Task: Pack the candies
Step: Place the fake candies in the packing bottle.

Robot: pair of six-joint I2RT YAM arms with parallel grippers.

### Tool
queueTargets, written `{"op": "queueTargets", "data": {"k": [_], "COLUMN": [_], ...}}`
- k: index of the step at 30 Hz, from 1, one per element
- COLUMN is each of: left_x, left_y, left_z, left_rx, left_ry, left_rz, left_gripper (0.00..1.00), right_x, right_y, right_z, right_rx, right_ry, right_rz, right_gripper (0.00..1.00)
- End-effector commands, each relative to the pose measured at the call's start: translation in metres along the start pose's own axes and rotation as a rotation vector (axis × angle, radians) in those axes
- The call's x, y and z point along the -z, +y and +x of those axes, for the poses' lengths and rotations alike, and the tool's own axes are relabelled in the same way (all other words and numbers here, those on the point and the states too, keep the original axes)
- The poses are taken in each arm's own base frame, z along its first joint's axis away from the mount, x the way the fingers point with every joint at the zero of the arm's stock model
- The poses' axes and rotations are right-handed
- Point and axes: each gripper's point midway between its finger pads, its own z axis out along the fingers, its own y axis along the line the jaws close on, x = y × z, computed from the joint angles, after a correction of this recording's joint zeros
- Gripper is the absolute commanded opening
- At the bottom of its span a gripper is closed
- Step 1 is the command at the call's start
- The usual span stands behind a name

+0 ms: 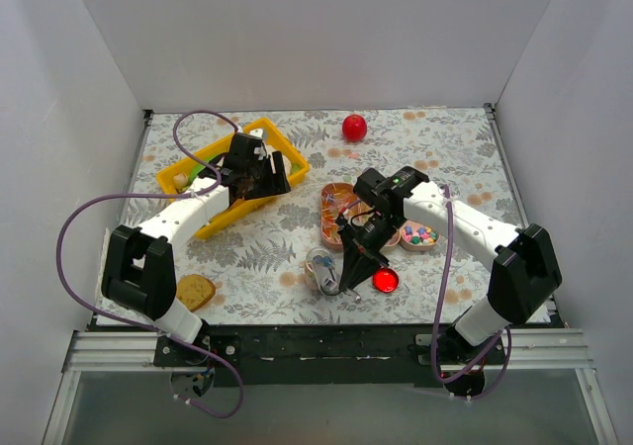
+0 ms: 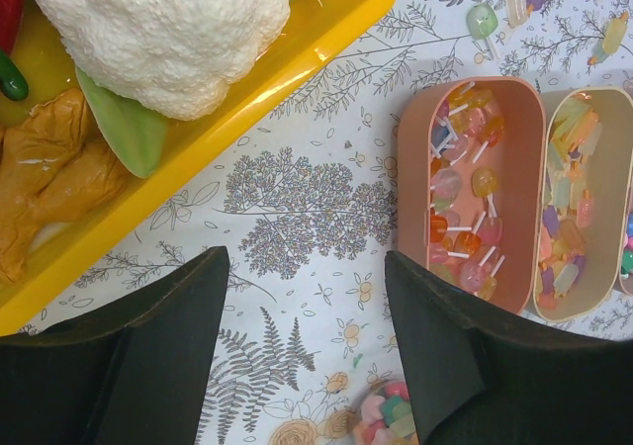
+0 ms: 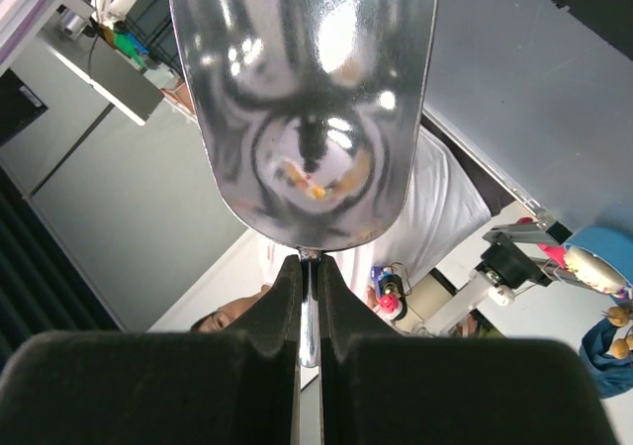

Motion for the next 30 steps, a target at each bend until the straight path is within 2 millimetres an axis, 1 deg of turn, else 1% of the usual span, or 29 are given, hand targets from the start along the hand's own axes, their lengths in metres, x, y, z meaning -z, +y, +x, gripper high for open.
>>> {"op": "queueTargets", "data": {"k": [1, 8, 10, 11, 12, 13, 14, 15, 16, 18, 19, 20, 21, 22, 23, 24, 25, 26, 27, 28, 29, 30], "left_x": [0.015, 0.014, 0.014, 0.014, 0.014, 0.014, 0.015, 0.014, 0.015, 0.015, 0.016, 0.016, 0.016, 0.017, 0.018, 0.018, 0.019, 0.02, 0.021, 0.022, 0.023, 0.024], "left_y": [-0.008, -0.008, -0.007, -0.007, -0.007, -0.006, -0.007, -0.006, -0.006, -0.005, -0.006, -0.005, -0.005, -0.005, -0.007, -0.007, -0.007, -0.007, -0.007, -0.007, -0.007, -0.007], "left_z": [-0.017, -0.018, -0.017, -0.016, -0.017, -0.016, -0.016, -0.016, -0.016, -0.016, -0.017, -0.016, -0.017, -0.017, -0.019, -0.019, -0.021, -0.023, -0.024, -0.024, -0.026, -0.026], "left_rx": [0.004, 0.004, 0.004, 0.004, 0.004, 0.006, 0.006, 0.006, 0.006, 0.006, 0.006, 0.005, 0.006, 0.007, 0.004, 0.003, 0.004, 0.004, 0.002, 0.002, 0.002, 0.004], "left_ry": [-0.059, -0.06, -0.058, -0.058, -0.059, -0.059, -0.06, -0.061, -0.061, -0.061, -0.065, -0.063, -0.063, -0.065, -0.068, -0.068, -0.073, -0.077, -0.081, -0.082, -0.086, -0.089], "left_rz": [0.035, 0.033, 0.03, 0.03, 0.031, 0.029, 0.03, 0.028, 0.027, 0.025, 0.026, 0.024, 0.023, 0.024, 0.027, 0.025, 0.025, 0.024, 0.022, 0.021, 0.02, 0.018], "left_gripper": [0.64, 0.64, 0.64, 0.64, 0.64, 0.64, 0.64, 0.64, 0.64, 0.64, 0.64, 0.64, 0.64, 0.64, 0.64, 0.64, 0.64, 0.64, 0.64, 0.65, 0.65, 0.65], "right_x": [0.008, 0.013, 0.014, 0.014, 0.013, 0.013, 0.015, 0.017, 0.017, 0.021, 0.024, 0.026, 0.028, 0.033, 0.034, 0.04, 0.05, 0.056, 0.066, 0.074, 0.086, 0.091], "right_y": [0.024, 0.043, 0.044, 0.045, 0.043, 0.044, 0.047, 0.05, 0.049, 0.052, 0.056, 0.056, 0.053, 0.057, 0.053, 0.05, 0.054, 0.052, 0.052, 0.044, 0.044, 0.039], "right_z": [0.008, 0.011, 0.01, 0.011, 0.009, 0.009, 0.009, 0.007, 0.005, 0.003, 0.0, -0.003, -0.002, -0.004, -0.012, -0.011, -0.02, -0.033, -0.043, -0.056, -0.068, -0.076], "right_rx": [0.006, -0.06, -0.082, -0.064, -0.119, -0.128, -0.09, -0.131, -0.135, -0.12, -0.069, -0.067, -0.101, 0.006, -0.006, -0.025, 0.083, 0.084, 0.105, 0.112, 0.142, 0.153], "right_ry": [0.029, 0.053, 0.057, 0.05, 0.055, 0.059, 0.043, 0.041, 0.038, 0.019, -0.018, -0.019, -0.019, -0.077, -0.086, -0.093, -0.18, -0.223, -0.281, -0.355, -0.417, -0.456], "right_rz": [-0.09, -0.176, -0.194, -0.207, -0.21, -0.226, -0.248, -0.262, -0.271, -0.284, -0.278, -0.27, -0.252, -0.214, -0.181, -0.147, -0.089, -0.043, -0.026, 0.036, 0.063, 0.1], "right_gripper": [0.01, 0.01, 0.01, 0.01, 0.01, 0.01, 0.01, 0.01, 0.01, 0.01, 0.01, 0.01, 0.01, 0.01, 0.01, 0.01, 0.01, 0.01, 0.01, 0.01, 0.01, 0.01]}}
